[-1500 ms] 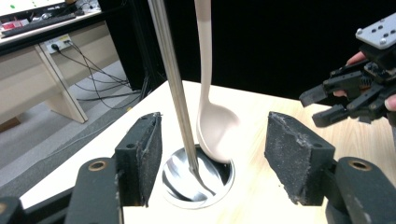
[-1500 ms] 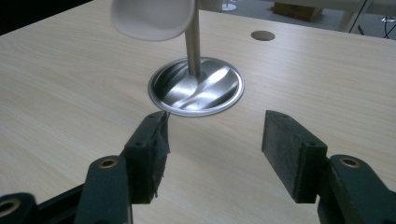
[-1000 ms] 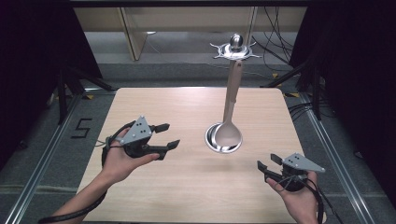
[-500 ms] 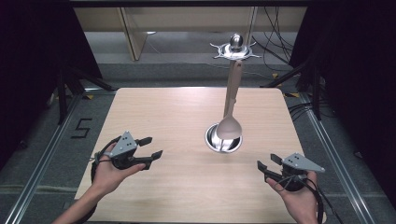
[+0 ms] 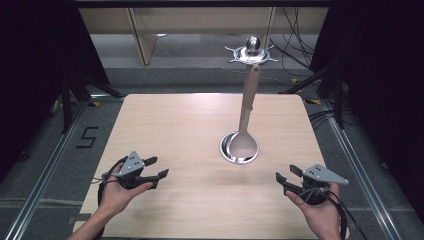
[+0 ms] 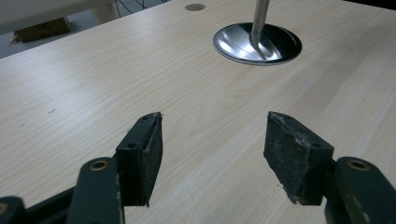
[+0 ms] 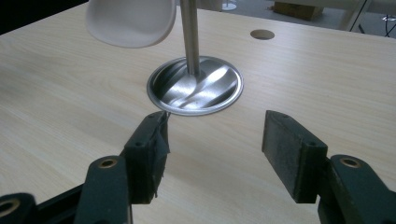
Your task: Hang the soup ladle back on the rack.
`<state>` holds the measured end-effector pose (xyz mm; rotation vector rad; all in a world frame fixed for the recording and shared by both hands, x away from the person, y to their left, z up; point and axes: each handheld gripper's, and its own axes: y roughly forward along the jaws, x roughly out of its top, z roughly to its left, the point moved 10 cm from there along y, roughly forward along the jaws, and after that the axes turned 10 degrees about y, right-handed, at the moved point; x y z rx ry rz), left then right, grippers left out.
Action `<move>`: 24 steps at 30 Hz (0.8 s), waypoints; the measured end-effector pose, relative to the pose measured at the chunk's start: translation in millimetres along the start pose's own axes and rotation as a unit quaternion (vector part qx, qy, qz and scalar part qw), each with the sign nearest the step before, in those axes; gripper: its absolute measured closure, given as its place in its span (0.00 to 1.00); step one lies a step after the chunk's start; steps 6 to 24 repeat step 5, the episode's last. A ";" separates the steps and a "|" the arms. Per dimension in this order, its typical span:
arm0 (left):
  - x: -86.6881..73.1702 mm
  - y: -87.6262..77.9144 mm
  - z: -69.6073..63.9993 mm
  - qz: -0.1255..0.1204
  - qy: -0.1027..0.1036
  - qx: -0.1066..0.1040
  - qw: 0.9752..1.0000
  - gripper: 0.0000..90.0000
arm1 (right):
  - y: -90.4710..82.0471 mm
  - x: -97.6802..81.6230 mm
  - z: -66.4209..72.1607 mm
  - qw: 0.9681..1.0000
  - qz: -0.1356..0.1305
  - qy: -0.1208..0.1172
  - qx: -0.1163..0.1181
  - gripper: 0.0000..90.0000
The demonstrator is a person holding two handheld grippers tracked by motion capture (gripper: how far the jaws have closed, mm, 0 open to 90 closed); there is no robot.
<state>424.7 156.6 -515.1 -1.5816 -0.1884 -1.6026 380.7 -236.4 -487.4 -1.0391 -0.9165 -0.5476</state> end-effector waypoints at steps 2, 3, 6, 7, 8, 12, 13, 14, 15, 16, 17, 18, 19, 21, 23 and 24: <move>-4.3 -0.4 4.0 0.008 -0.003 0.005 1.000 0.41 | -1.2 -1.6 1.0 1.000 0.004 0.017 -0.002 0.46; -4.8 -0.1 6.1 0.006 -0.004 0.004 1.000 0.41 | -0.6 -0.7 1.4 1.000 -0.002 0.022 -0.001 0.46; -5.1 -1.0 8.4 0.006 -0.014 0.007 1.000 0.41 | -0.4 -1.0 1.4 1.000 0.000 0.025 -0.001 0.46; -5.1 -1.0 8.4 0.006 -0.014 0.007 1.000 0.41 | -0.4 -1.0 1.4 1.000 0.000 0.025 -0.001 0.46; -5.1 -1.0 8.4 0.006 -0.014 0.007 1.000 0.41 | -0.4 -1.0 1.4 1.000 0.000 0.025 -0.001 0.46; -5.1 -1.0 8.4 0.006 -0.014 0.007 1.000 0.41 | -0.4 -1.0 1.4 1.000 0.000 0.025 -0.001 0.46; -5.1 -1.0 8.4 0.006 -0.014 0.007 1.000 0.41 | -0.4 -1.0 1.4 1.000 0.000 0.025 -0.001 0.46; -5.1 -1.0 8.4 0.006 -0.014 0.007 1.000 0.41 | -0.4 -1.0 1.4 1.000 0.000 0.025 -0.001 0.46; -5.1 -1.0 8.4 0.006 -0.014 0.007 1.000 0.41 | -0.4 -1.0 1.4 1.000 0.000 0.025 -0.001 0.46; -5.1 -1.0 8.4 0.006 -0.014 0.007 1.000 0.41 | -0.4 -1.0 1.4 1.000 0.000 0.025 -0.001 0.46; -5.1 -1.0 8.4 0.006 -0.014 0.007 1.000 0.41 | -0.4 -1.0 1.4 1.000 0.000 0.025 -0.001 0.46; -5.1 -1.0 8.4 0.006 -0.014 0.007 1.000 0.41 | -0.4 -1.0 1.4 1.000 0.000 0.025 -0.001 0.46; -5.1 -1.0 8.4 0.006 -0.014 0.007 1.000 0.41 | -0.4 -1.0 1.4 1.000 0.000 0.025 -0.001 0.46; -5.1 -1.0 8.4 0.006 -0.014 0.007 1.000 0.41 | -0.4 -1.0 1.4 1.000 0.000 0.025 -0.001 0.46; -5.1 -1.0 8.4 0.006 -0.014 0.007 1.000 0.41 | -0.4 -1.0 1.4 1.000 0.000 0.025 -0.001 0.46; -5.1 -1.0 8.4 0.006 -0.014 0.007 1.000 0.41 | -0.4 -1.0 1.4 1.000 0.000 0.025 -0.001 0.46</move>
